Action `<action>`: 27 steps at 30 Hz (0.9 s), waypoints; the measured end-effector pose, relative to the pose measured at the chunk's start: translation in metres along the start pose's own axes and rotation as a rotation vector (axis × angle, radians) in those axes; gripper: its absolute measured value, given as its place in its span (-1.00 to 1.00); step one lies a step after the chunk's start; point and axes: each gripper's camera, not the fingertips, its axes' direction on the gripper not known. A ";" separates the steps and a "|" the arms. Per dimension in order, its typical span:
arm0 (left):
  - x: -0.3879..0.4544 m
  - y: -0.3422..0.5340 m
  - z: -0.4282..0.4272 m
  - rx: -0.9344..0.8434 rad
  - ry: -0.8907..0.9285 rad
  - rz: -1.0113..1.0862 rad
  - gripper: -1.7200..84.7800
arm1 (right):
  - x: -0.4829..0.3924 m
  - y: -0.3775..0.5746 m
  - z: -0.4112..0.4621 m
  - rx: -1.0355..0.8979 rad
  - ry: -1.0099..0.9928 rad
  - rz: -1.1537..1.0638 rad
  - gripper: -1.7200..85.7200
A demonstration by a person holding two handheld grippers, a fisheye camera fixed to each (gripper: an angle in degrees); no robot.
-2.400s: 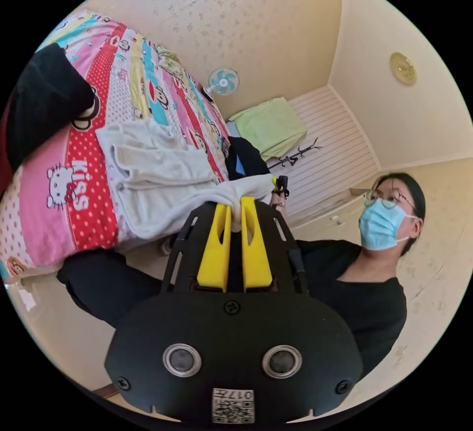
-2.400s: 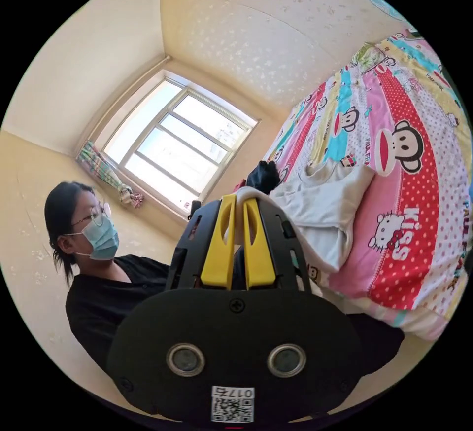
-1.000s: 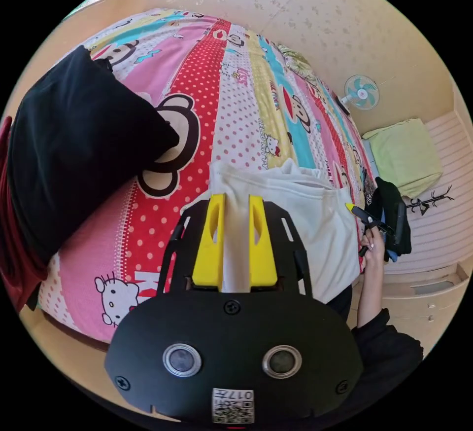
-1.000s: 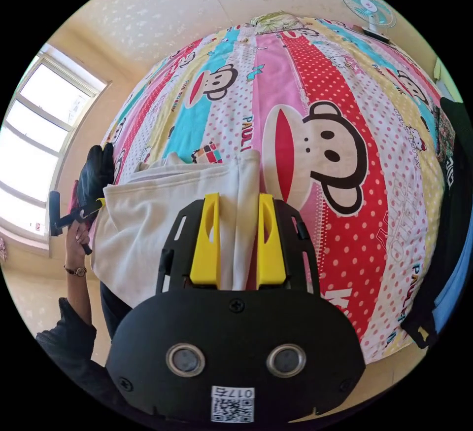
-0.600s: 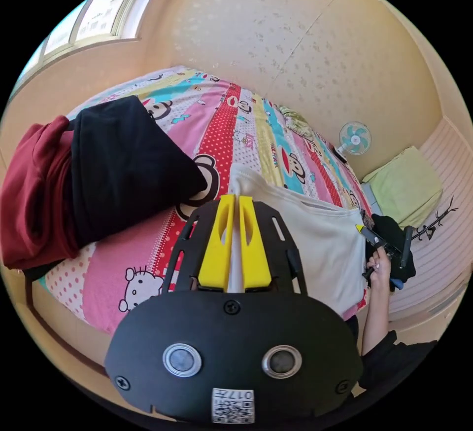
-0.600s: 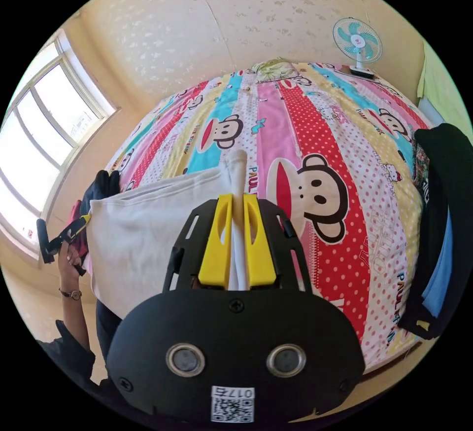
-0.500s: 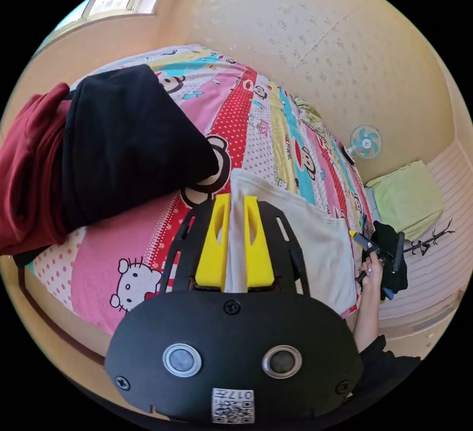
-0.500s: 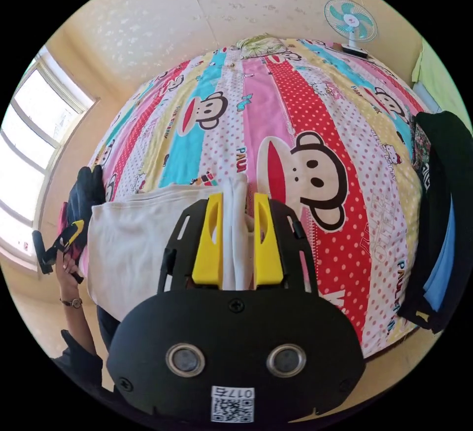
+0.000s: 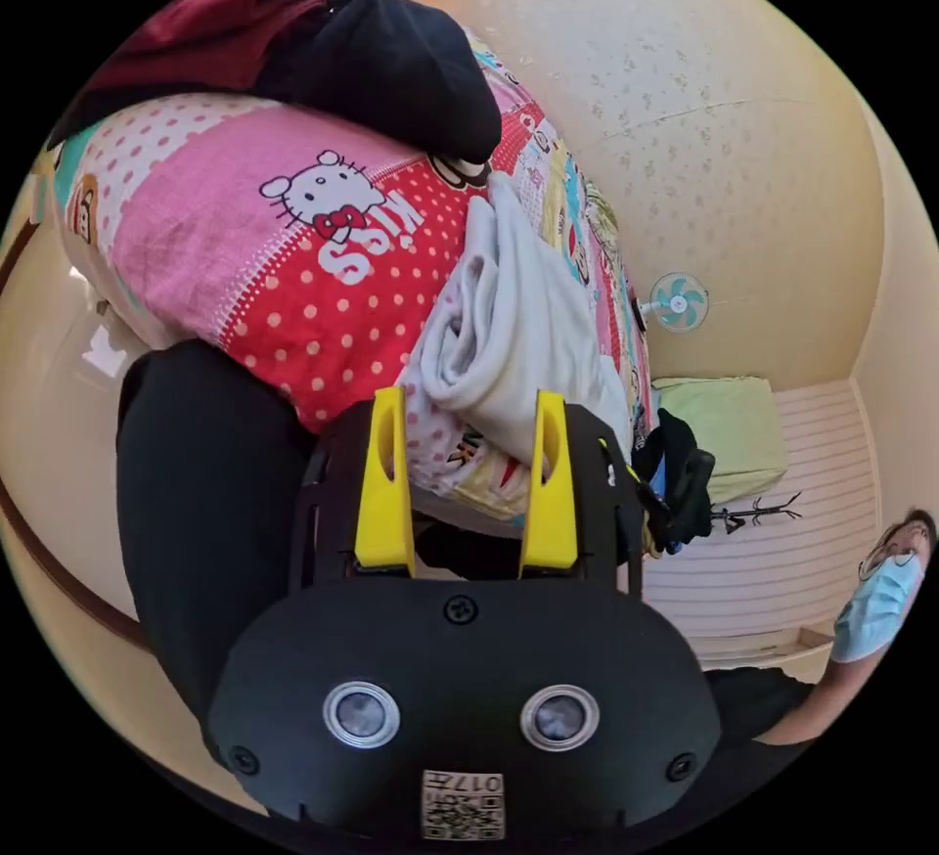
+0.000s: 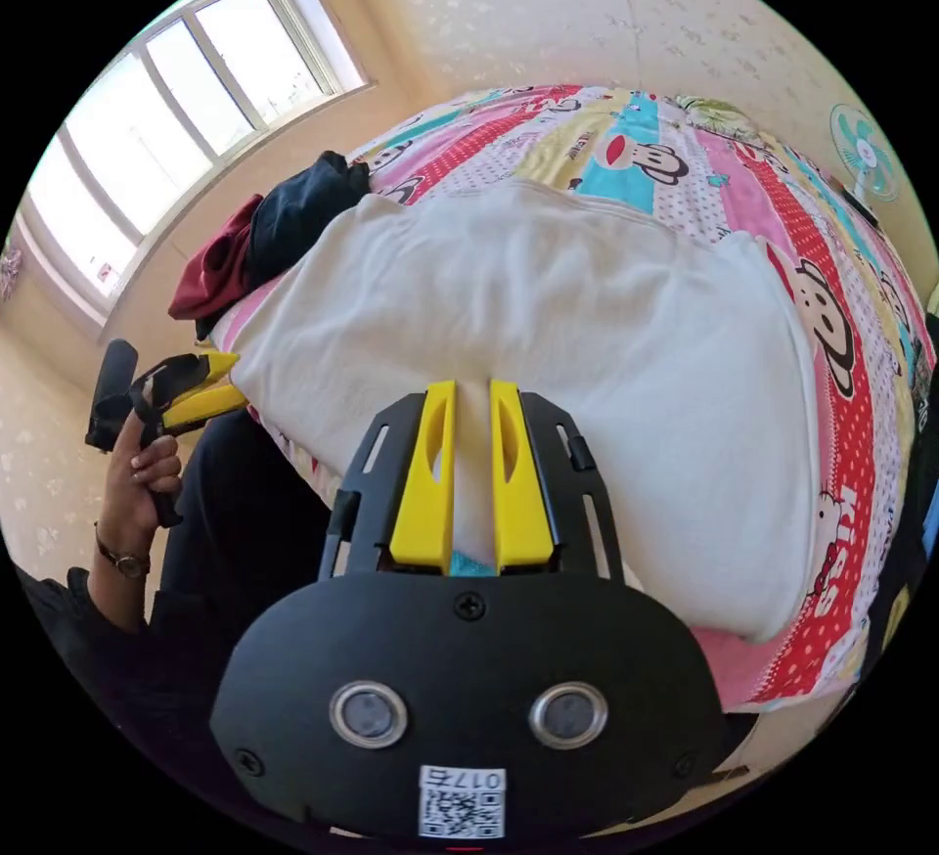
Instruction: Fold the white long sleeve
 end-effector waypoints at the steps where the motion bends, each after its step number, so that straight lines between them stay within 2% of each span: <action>1: -0.001 -0.002 0.003 -0.001 0.016 -0.011 -0.62 | 0.005 0.002 -0.010 -0.019 -0.014 0.035 -0.85; 3: 0.003 -0.010 0.010 -0.015 -0.015 -0.053 -0.71 | 0.015 0.010 -0.028 -0.026 -0.032 0.082 -0.88; 5: 0.023 -0.010 0.005 0.015 -0.049 -0.028 -0.76 | 0.032 0.036 -0.055 0.055 -0.029 0.157 -0.91; 8: 0.093 -0.001 -0.009 0.122 -0.031 0.177 -0.80 | 0.064 0.069 -0.089 0.197 0.017 0.248 -0.93; 10: 0.147 0.005 -0.001 0.112 -0.026 0.331 -0.81 | 0.089 0.083 -0.109 0.266 0.027 0.323 -0.93; 12: 0.210 0.022 0.027 0.077 0.023 0.513 -0.81 | 0.115 0.101 -0.130 0.347 0.013 0.410 -0.93; 15: 0.263 0.047 0.083 -0.042 0.077 0.642 -0.80 | 0.148 0.128 -0.150 0.424 0.032 0.534 -0.91; 19: 0.284 0.071 0.149 -0.206 0.117 0.702 -0.72 | 0.182 0.150 -0.168 0.466 -0.008 0.614 -0.80; 20: 0.281 0.074 0.156 -0.246 0.185 0.697 -0.70 | 0.187 0.155 -0.176 0.512 -0.042 0.608 -0.77; 21: 0.276 0.076 0.154 -0.247 0.268 0.702 -0.70 | 0.189 0.158 -0.180 0.537 -0.061 0.598 -0.76; 23: 0.266 0.076 0.140 -0.212 0.290 0.705 -0.68 | 0.194 0.159 -0.192 0.599 -0.130 0.531 -0.72; 27: 0.231 0.053 0.102 -0.097 0.027 0.619 -0.60 | 0.195 0.137 -0.198 0.597 -0.223 0.402 -0.67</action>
